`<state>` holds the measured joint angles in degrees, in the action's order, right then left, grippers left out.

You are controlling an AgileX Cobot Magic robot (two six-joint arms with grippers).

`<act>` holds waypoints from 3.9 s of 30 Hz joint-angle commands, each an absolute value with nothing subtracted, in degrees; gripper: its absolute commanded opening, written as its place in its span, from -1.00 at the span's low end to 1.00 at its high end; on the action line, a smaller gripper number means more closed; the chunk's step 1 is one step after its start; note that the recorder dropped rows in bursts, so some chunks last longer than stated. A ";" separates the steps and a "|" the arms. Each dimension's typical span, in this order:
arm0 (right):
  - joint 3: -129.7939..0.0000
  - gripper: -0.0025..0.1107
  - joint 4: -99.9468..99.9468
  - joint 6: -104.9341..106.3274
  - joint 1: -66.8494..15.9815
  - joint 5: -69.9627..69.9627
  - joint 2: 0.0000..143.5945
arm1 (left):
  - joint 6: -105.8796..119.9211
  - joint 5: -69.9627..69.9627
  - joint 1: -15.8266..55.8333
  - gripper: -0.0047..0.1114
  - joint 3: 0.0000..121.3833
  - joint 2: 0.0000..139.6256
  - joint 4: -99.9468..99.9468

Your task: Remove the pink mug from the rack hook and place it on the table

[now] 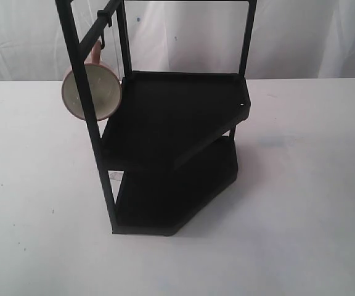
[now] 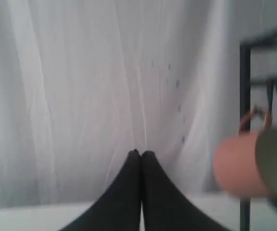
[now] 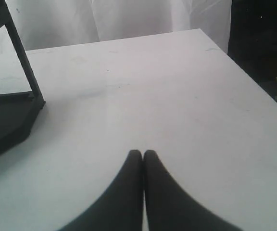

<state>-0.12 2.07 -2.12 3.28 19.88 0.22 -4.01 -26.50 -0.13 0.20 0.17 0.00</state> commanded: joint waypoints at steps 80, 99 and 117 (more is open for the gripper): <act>0.00 -0.96 1.67 -2.35 2.90 19.44 0.00 | 43.98 17.19 9.18 0.08 50.05 64.62 50.17; 0.00 -0.96 1.67 -2.35 2.90 19.44 0.00 | 51.24 4.35 12.96 -0.11 49.70 69.08 48.77; 0.00 -0.96 1.67 -2.35 2.90 19.44 0.00 | 49.42 4.29 13.39 0.13 49.70 71.03 50.93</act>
